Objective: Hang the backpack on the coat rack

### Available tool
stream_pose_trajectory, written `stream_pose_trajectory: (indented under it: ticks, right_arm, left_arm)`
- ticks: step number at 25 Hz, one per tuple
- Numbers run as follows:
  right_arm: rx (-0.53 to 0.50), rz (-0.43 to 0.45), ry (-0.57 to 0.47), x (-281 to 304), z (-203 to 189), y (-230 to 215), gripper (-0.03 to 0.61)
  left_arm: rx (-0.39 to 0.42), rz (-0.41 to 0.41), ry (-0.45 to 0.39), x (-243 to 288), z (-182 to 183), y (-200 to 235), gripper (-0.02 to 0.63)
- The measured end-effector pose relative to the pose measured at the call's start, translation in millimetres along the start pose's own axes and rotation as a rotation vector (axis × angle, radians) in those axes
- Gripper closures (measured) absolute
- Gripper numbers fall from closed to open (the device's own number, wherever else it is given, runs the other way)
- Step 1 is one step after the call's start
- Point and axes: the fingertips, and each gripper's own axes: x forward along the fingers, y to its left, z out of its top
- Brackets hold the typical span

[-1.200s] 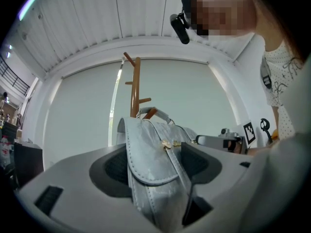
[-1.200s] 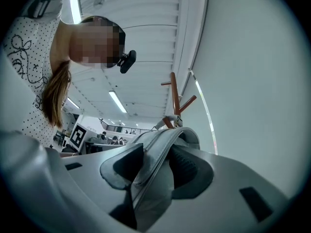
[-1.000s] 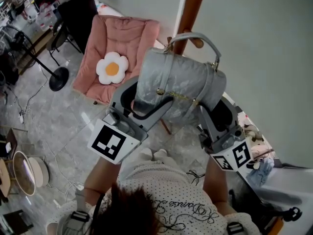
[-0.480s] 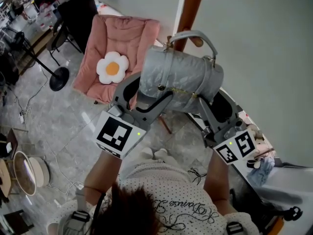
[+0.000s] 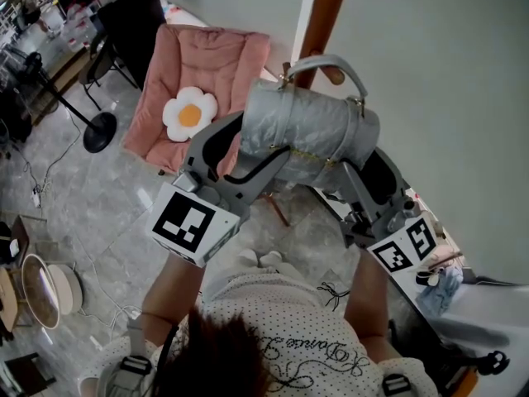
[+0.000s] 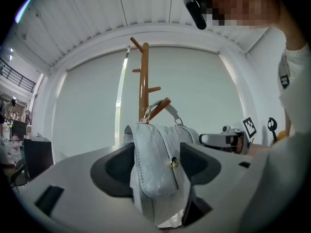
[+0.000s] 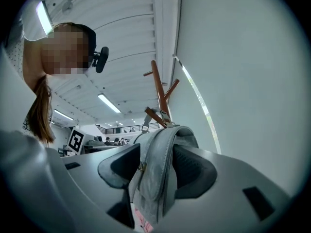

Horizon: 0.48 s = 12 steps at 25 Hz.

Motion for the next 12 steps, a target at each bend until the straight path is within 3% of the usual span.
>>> stream_pose_trajectory:
  ticks: [3, 6, 12]
  right_arm:
    - [-0.037, -0.035, 0.008, 3.5, 2.0, -4.8, 0.363]
    - [-0.089, -0.072, 0.02, 4.5, 2.5, -7.3, 0.422]
    - [-0.061, -0.061, -0.003, 15.9, 5.8, -14.9, 0.43]
  left_arm:
    - [-0.028, 0.021, -0.006, 6.6, 0.2, 6.6, 0.343]
    - [-0.061, 0.04, -0.023, 6.7, 2.3, 10.2, 0.379]
    - [-0.083, 0.07, -0.037, 13.2, 5.9, 21.0, 0.38]
